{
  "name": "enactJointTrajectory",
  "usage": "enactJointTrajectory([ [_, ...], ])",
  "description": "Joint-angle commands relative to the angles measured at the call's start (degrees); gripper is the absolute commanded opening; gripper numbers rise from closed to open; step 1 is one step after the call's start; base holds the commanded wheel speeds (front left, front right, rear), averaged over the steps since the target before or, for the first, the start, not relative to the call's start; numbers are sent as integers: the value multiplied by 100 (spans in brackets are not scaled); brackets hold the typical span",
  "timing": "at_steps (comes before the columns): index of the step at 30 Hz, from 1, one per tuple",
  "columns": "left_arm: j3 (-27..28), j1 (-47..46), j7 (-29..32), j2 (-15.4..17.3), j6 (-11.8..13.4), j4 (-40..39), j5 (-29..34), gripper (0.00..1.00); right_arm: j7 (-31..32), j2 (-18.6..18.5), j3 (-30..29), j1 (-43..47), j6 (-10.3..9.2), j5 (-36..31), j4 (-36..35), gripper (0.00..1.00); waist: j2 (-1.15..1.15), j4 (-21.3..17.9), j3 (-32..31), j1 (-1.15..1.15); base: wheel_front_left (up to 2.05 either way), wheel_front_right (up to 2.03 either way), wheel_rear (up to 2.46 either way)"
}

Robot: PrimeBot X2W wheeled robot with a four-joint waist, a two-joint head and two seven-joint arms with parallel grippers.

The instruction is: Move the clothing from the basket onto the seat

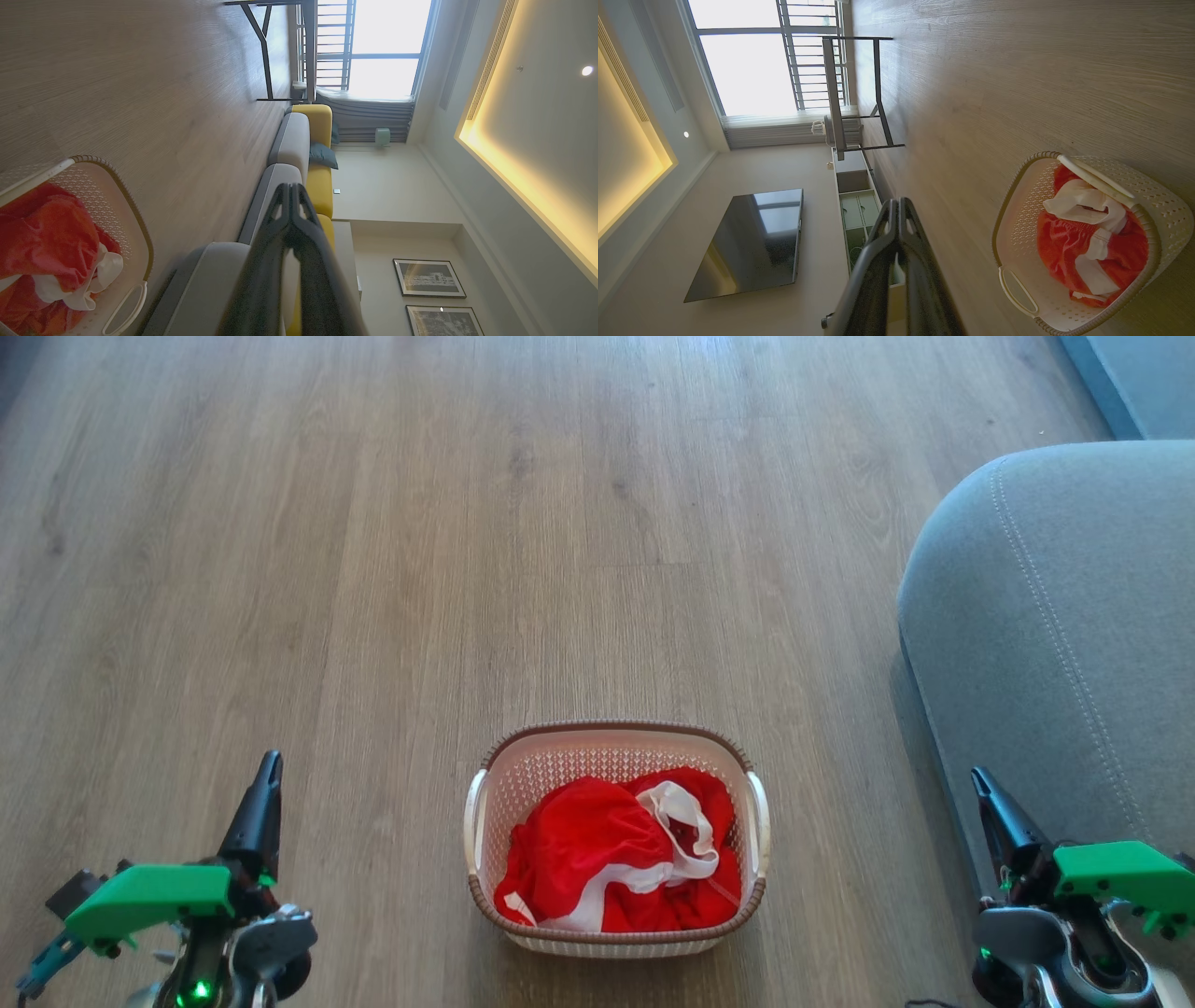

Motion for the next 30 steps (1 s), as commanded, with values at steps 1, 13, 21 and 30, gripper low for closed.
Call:
enactJointTrajectory([
  [1, 205, -320, 42, 25, 2, -196, -20, 0, 48, -42, 93, -286, 41, -63, -175, 0, 0, 0, 0, 0, 0, 0, 0],
  [13, 204, -320, 42, 25, 2, -196, -20, 0, 49, -42, 93, -286, 41, -63, -175, 0, 0, 0, 0, 0, 0, 0, 0],
  [21, 204, -320, 42, 25, 2, -196, -21, 0, 49, -42, 93, -286, 41, -63, -175, 0, 0, 0, 0, 0, 0, 0, 0],
  [30, 204, -320, 42, 25, 2, -196, -21, 0, 49, -41, 93, -286, 41, -63, -175, 0, 0, 0, 0, 0, 0, 0, 0],
])
